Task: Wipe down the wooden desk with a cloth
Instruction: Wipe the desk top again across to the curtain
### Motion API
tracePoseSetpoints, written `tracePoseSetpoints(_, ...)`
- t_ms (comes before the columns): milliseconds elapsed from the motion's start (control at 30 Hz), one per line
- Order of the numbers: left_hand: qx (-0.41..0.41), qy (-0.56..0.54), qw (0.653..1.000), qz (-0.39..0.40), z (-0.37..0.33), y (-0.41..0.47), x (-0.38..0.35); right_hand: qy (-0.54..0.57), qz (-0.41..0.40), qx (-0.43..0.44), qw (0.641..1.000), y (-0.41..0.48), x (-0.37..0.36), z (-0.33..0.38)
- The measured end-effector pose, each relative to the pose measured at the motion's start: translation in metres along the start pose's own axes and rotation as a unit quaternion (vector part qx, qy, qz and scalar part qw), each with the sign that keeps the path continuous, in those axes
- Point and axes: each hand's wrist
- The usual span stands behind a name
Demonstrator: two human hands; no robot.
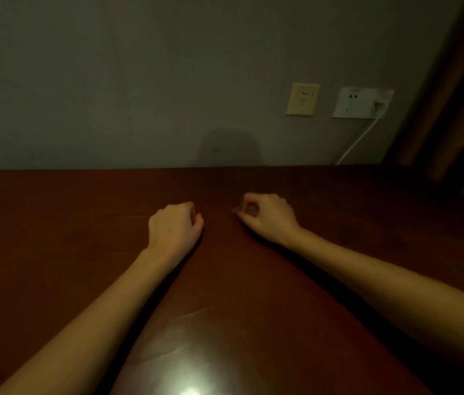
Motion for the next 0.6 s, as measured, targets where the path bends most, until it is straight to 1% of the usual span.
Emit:
tracePoseSetpoints(67, 0.016, 0.004, 1.000, 0.002, 0.001, 0.016, -0.003, 0.036, 0.047, 0.071, 0.996, -0.022, 0.007, 0.006)
tracePoseSetpoints(100, 0.025, 0.004, 1.000, -0.001, 0.002, 0.023, -0.006, 0.057, 0.070, 0.081, 0.993, -0.029, 0.013, -0.004)
tracePoseSetpoints(133, 0.031, 0.002, 1.000, -0.003, 0.004, 0.028, -0.008, 0.059, 0.066, 0.071, 0.994, -0.028, 0.018, -0.021)
tracePoseSetpoints(200, 0.031, -0.004, 0.999, -0.008, 0.006, 0.034, -0.013, 0.036, 0.002, 0.007, 0.999, -0.010, 0.024, -0.060)
tracePoseSetpoints(267, 0.027, -0.009, 1.000, -0.010, 0.007, 0.034, -0.016, -0.003, -0.036, -0.059, 0.998, 0.021, 0.021, -0.083)
tracePoseSetpoints(333, 0.024, -0.018, 1.000, -0.007, 0.009, 0.036, -0.017, -0.025, -0.044, -0.086, 0.995, 0.056, 0.008, -0.081)
tracePoseSetpoints(400, 0.022, -0.026, 0.999, -0.008, 0.008, 0.036, -0.017, -0.032, -0.047, -0.085, 0.995, 0.081, -0.008, -0.060)
tracePoseSetpoints(467, 0.022, -0.028, 0.999, -0.013, 0.009, 0.035, -0.016, -0.028, -0.035, -0.037, 0.998, 0.084, -0.023, -0.031)
tracePoseSetpoints(500, 0.025, -0.028, 0.999, -0.015, 0.010, 0.034, -0.017, -0.011, -0.018, 0.005, 1.000, 0.076, -0.025, -0.021)
tracePoseSetpoints(567, 0.027, -0.031, 0.999, -0.016, 0.011, 0.034, -0.017, 0.048, 0.024, 0.098, 0.994, 0.051, -0.019, -0.014)
tracePoseSetpoints(600, 0.026, -0.032, 0.999, -0.016, 0.011, 0.035, -0.016, 0.075, 0.049, 0.123, 0.988, 0.043, -0.012, -0.022)
Point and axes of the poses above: each hand's wrist, its own y-axis towards the middle knuckle, its own x-axis out of the back of the hand, z = x × y, and after that the axes turned 3 degrees about x, right-handed
